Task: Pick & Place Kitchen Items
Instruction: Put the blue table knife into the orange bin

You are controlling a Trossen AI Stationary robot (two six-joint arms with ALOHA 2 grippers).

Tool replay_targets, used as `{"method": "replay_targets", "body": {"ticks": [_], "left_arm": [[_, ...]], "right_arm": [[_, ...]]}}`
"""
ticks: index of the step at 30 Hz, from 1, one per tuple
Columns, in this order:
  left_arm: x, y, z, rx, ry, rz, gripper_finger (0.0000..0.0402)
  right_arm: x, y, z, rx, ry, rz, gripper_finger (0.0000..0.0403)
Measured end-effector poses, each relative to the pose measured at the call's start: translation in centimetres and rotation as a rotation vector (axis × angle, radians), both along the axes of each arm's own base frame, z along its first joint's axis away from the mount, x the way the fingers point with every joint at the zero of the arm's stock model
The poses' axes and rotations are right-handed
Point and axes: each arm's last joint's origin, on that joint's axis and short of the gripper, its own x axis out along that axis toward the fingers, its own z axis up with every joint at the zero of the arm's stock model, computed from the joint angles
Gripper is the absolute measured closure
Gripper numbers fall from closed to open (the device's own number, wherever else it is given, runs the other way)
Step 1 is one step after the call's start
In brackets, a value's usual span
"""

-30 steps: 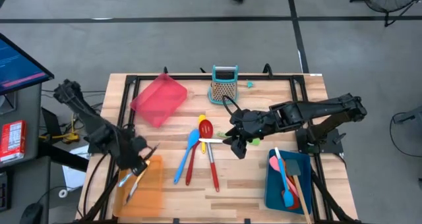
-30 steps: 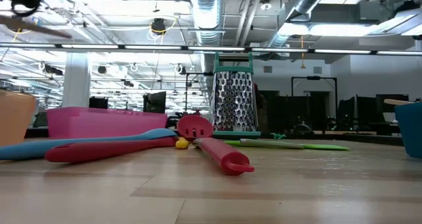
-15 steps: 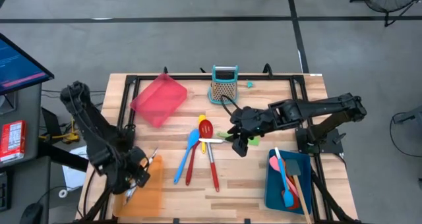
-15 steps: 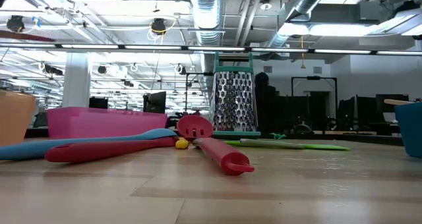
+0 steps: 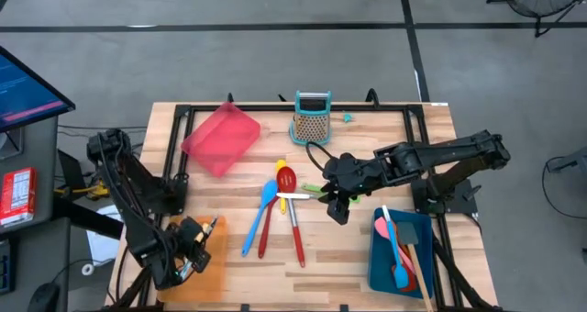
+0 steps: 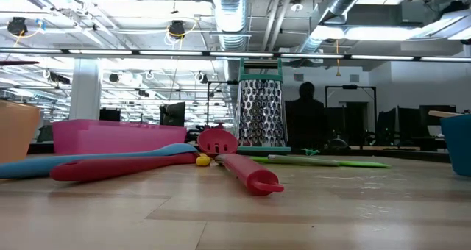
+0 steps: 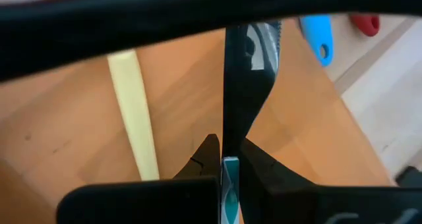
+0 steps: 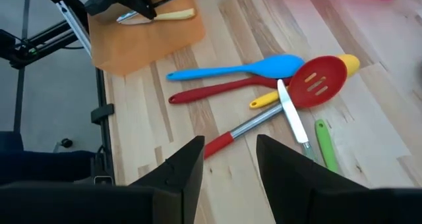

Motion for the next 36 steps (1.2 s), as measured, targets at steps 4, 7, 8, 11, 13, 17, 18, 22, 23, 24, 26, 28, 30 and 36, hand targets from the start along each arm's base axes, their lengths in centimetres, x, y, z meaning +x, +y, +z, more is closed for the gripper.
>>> {"method": "replay_targets", "body": {"ticks": [4, 7, 8, 11, 13, 17, 18, 22, 23, 24, 26, 28, 30, 36], "left_arm": [[-0.3, -0.5, -0.7, 0.016, 0.008, -0.011, 0.0400], [-0.2, -0.7, -1.0, 0.017, 0.010, 0.002, 0.0400], [-0.2, -0.8, -1.1, 0.016, 0.011, 0.004, 0.0400], [-0.2, -0.8, -1.1, 0.013, 0.009, 0.003, 0.0400], [-0.3, -0.9, -1.1, 0.006, 0.011, -0.002, 0.0400], [-0.9, -1.3, -1.1, -0.007, 0.029, -0.031, 0.0400], [-1.0, -1.3, -1.1, -0.008, 0.029, -0.036, 0.0400], [-1.2, -1.5, -1.3, 0.001, 0.033, -0.045, 0.0400], [-1.2, -1.5, -1.4, 0.006, 0.037, -0.045, 0.0400], [-1.2, -1.5, -1.6, 0.010, 0.042, -0.046, 0.0400], [-1.2, -1.4, -1.9, 0.012, 0.046, -0.046, 0.0400], [-1.3, -1.2, -2.4, 0.013, 0.053, -0.046, 0.0400], [-1.4, -0.9, -2.7, 0.006, 0.050, -0.045, 0.0400], [-1.5, -0.7, -2.8, -0.007, 0.055, -0.047, 0.0400]], "right_arm": [[0.0, 0.0, 0.0, -0.001, 0.000, -0.001, 0.0265], [0.0, 0.0, 0.0, -0.001, 0.000, -0.001, 0.0264], [0.0, 0.0, 0.0, -0.001, 0.001, -0.001, 0.0264], [0.0, 0.0, 0.0, -0.001, 0.001, -0.002, 0.0266], [0.0, 0.0, 0.0, -0.002, 0.003, -0.002, 0.0268], [0.0, 0.0, 0.0, -0.004, 0.003, -0.003, 0.0270], [0.0, 0.0, 0.0, -0.004, 0.003, -0.003, 0.0270], [0.0, 0.0, 0.0, -0.014, 0.002, 0.008, 0.0269], [0.0, 0.0, 0.0, -0.014, 0.002, 0.008, 0.0269], [0.0, 0.0, 0.0, -0.014, 0.002, 0.008, 0.0269], [0.0, 0.0, 0.0, -0.014, 0.002, 0.008, 0.0269], [0.0, 0.0, 0.0, -0.014, 0.002, 0.008, 0.0270], [0.0, 0.0, 0.0, -0.014, 0.002, 0.008, 0.0270], [0.0, 0.0, 0.0, -0.014, 0.002, 0.009, 0.0269]]}}
